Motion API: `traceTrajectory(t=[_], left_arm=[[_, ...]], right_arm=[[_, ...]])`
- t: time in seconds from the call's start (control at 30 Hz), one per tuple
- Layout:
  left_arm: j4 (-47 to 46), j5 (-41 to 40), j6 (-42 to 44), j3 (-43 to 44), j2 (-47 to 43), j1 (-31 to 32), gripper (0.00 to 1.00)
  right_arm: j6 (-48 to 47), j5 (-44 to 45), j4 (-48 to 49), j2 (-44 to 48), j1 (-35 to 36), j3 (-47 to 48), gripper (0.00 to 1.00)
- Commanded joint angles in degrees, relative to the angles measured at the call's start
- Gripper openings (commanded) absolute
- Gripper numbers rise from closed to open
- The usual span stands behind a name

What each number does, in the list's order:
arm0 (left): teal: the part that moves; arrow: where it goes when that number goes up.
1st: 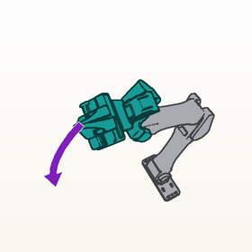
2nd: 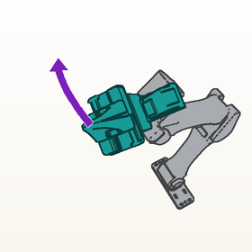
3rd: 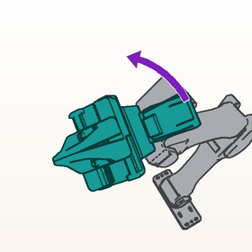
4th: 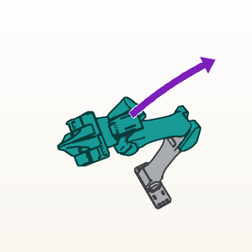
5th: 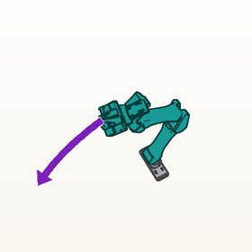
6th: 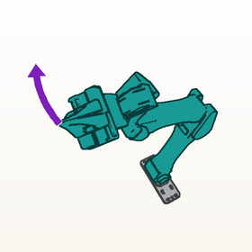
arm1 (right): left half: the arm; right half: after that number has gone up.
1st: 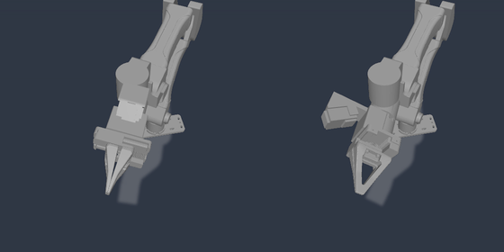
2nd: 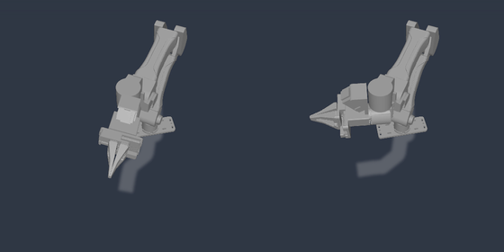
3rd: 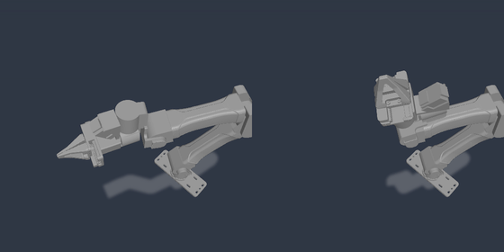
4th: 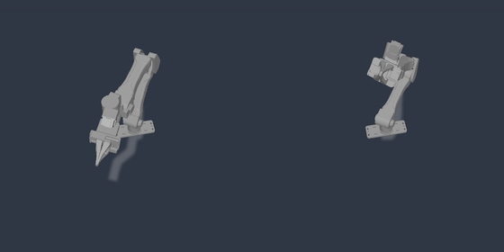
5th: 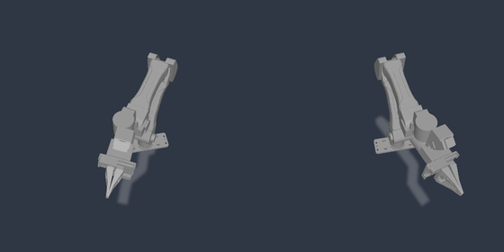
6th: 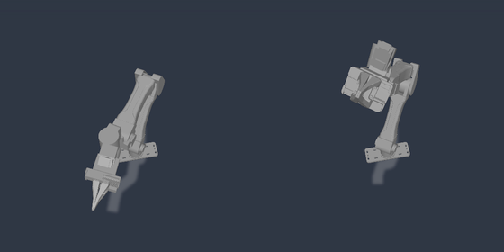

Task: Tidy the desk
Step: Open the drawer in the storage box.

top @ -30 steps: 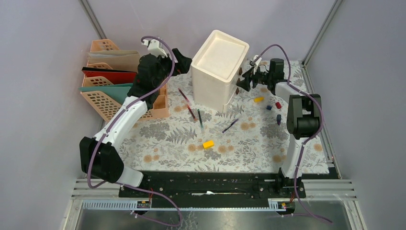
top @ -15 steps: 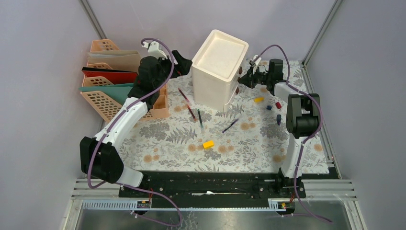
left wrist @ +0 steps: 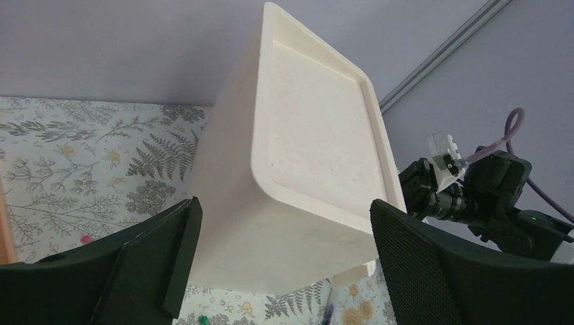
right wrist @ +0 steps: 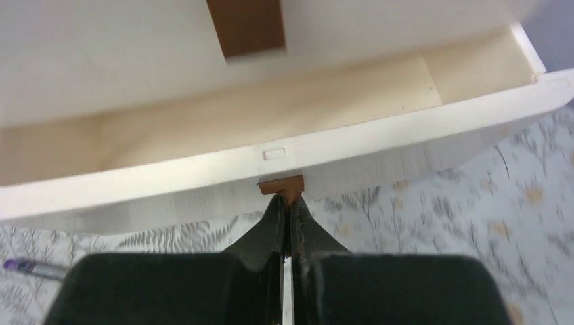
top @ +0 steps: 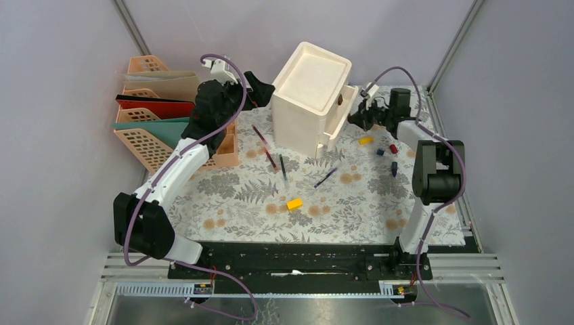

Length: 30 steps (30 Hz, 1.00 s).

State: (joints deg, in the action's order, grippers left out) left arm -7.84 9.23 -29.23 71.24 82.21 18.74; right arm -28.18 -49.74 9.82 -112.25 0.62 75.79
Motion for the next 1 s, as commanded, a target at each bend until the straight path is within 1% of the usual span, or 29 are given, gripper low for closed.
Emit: traceTrajectory(t=[0.0, 0.13, 0.17, 0.2, 0.23, 0.27, 0.3, 0.33, 0.37, 0.47, 0.5, 0.6, 0.73, 0.83, 0.97], left_arm=[[-5.97, 4.01, -0.95, -1.34, -1.81, -0.20, 0.99], [-7.00, 6.41, -1.19, -1.63, -1.24, -0.20, 0.99], [-7.02, 6.86, -1.17, -1.56, -1.13, -0.18, 0.99], [-7.01, 7.30, -1.11, -1.50, -0.98, -0.19, 0.99], [-6.83, 7.96, -1.05, -1.29, -0.80, -0.12, 0.99], [-6.51, 8.39, -0.94, -1.13, -0.64, -0.11, 0.99], [-6.04, 8.69, -0.81, -0.97, -0.71, -0.11, 0.99], [-5.51, 8.88, -0.62, -0.79, -0.78, -0.11, 0.99], [-5.06, 9.15, -0.37, -0.76, -0.99, -0.11, 0.99], [-4.05, 9.25, 0.32, -1.40, -1.90, -0.12, 0.99], [-3.83, 8.99, 0.43, -1.78, -2.39, -0.11, 0.99], [-0.72, 5.10, 1.75, -2.32, -3.83, -0.05, 0.99], [1.49, -0.63, 3.60, -2.93, -5.51, -0.11, 0.99], [0.94, -2.61, 3.75, -3.57, -6.16, -0.12, 0.99], [0.00, -4.59, 3.47, -3.95, -6.16, -0.11, 0.99]], right_arm=[[-7.11, 4.55, -14.87, 6.70, -4.61, -4.05, 0.00], [-10.30, 6.71, -19.92, 9.71, -5.78, -7.09, 0.01], [-10.40, 6.52, -20.73, 10.11, -5.84, -7.29, 0.11], [-10.12, 5.89, -21.55, 10.46, -5.89, -7.21, 0.26], [-9.38, 5.42, -22.27, 10.87, -5.85, -6.70, 0.45], [-8.24, 5.02, -22.82, 11.22, -5.89, -6.09, 0.56], [-7.38, 4.92, -23.54, 11.61, -5.90, -5.30, 0.64], [-6.62, 5.17, -24.65, 12.03, -5.90, -4.21, 0.70], [-5.97, 5.72, -25.92, 12.38, -5.94, -3.17, 0.73], [-5.59, 5.55, -31.97, 13.59, -7.04, -0.25, 0.81], [-5.71, 5.38, -34.35, 14.09, -7.80, 0.46, 0.82], [-8.25, 4.85, -42.16, 15.89, -9.29, 1.62, 0.84], [-8.63, 8.89, -49.17, 18.87, -9.92, 0.63, 0.84], [-3.18, 17.36, -47.96, 20.11, -9.94, -1.83, 0.83], [7.72, 29.30, -43.17, 19.85, -10.54, -5.45, 0.81]])
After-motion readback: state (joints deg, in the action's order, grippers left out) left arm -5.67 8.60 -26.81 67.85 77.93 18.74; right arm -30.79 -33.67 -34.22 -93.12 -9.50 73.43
